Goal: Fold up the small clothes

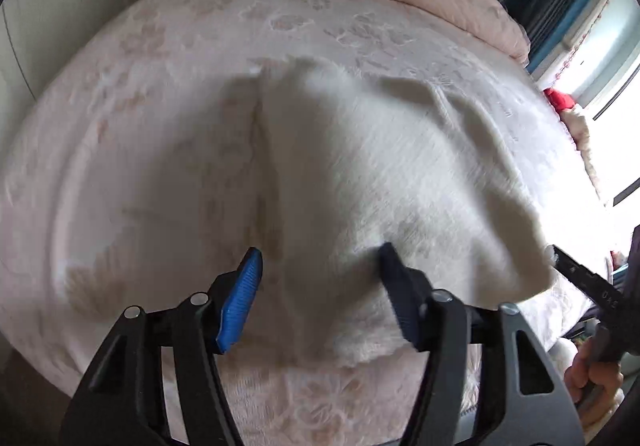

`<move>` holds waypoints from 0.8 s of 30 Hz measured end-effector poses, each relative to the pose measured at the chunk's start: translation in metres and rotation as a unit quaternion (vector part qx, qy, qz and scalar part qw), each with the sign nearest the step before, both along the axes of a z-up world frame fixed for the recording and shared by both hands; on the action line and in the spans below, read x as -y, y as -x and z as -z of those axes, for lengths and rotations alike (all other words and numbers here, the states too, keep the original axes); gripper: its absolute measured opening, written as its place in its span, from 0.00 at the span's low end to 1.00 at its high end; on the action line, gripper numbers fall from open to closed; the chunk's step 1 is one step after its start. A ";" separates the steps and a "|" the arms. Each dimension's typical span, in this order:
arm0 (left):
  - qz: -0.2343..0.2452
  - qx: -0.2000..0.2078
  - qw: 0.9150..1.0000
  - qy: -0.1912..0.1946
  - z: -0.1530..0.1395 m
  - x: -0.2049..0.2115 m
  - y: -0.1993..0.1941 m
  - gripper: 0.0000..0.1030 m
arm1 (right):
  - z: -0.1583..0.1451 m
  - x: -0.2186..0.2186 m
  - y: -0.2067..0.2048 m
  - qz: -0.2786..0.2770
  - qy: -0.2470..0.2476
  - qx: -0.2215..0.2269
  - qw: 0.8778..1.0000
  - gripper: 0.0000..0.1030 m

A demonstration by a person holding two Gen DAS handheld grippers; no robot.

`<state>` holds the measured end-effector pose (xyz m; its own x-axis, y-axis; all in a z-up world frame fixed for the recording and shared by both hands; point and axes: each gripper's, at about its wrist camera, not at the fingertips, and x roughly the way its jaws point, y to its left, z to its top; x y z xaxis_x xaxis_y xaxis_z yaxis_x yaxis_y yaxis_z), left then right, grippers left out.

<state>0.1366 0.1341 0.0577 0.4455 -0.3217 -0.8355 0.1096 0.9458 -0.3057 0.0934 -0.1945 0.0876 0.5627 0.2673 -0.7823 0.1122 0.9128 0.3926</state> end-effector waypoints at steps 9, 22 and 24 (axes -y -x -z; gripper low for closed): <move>-0.017 -0.015 0.997 0.068 0.005 -0.002 -0.008 0.86 | 0.001 -0.024 -0.056 -0.039 0.035 -0.014 0.999 0.80; 0.067 0.006 0.993 0.092 -0.002 0.023 -0.032 0.45 | -0.036 -0.028 -0.058 -0.051 -0.010 0.037 0.998 0.33; 0.080 -0.009 0.994 0.076 0.018 0.034 -0.035 0.47 | -0.011 -0.019 -0.060 -0.047 0.010 0.007 0.999 0.35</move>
